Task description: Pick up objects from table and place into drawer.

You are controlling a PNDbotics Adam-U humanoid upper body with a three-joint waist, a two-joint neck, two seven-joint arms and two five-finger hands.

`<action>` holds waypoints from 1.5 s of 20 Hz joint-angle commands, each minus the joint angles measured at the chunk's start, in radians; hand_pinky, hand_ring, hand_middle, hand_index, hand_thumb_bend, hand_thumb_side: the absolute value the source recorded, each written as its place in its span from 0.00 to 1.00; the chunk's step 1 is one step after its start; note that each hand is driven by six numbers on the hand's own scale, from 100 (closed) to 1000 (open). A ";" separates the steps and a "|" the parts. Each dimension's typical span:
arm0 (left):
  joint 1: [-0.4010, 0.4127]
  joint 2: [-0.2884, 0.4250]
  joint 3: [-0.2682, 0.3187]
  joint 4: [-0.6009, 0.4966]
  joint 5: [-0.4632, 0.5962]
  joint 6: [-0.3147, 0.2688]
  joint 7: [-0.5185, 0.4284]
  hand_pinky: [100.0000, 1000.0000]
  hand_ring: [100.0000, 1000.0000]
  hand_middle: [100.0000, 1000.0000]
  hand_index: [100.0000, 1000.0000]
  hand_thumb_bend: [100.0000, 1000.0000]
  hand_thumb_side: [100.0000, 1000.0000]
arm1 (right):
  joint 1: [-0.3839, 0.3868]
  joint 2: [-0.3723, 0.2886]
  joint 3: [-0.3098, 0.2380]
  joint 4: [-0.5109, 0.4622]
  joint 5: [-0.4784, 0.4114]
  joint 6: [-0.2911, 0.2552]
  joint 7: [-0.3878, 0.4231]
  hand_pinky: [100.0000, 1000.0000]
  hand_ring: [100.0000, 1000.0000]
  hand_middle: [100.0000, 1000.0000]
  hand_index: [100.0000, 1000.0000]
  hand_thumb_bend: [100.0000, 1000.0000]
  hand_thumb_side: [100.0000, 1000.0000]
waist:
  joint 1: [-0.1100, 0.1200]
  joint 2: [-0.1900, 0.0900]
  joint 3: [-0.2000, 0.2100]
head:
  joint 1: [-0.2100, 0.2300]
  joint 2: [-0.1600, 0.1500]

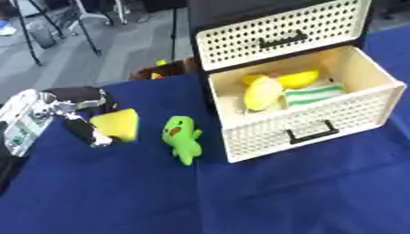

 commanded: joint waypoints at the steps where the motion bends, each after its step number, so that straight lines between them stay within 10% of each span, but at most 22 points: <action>1: -0.027 0.050 0.009 -0.083 0.076 0.015 -0.024 0.40 0.55 0.51 0.69 0.21 0.43 | -0.005 -0.020 -0.012 -0.010 -0.015 0.005 0.000 0.39 0.49 0.43 0.69 0.00 0.98 | -0.014 -0.030 0.005 | -0.006 0.010; 16: -0.113 -0.020 -0.003 -0.312 0.510 0.304 -0.021 0.31 0.50 0.47 0.68 0.10 0.49 | -0.021 -0.012 -0.013 -0.010 -0.032 0.012 0.001 0.39 0.49 0.43 0.69 0.00 0.97 | -0.008 -0.044 -0.025 | -0.007 0.003; 30: -0.181 -0.110 -0.001 -0.304 0.758 0.436 0.176 0.28 0.48 0.45 0.67 0.12 0.57 | -0.049 -0.002 -0.010 -0.010 -0.043 0.021 0.005 0.39 0.49 0.43 0.69 0.00 0.98 | 0.015 -0.029 -0.058 | -0.003 -0.015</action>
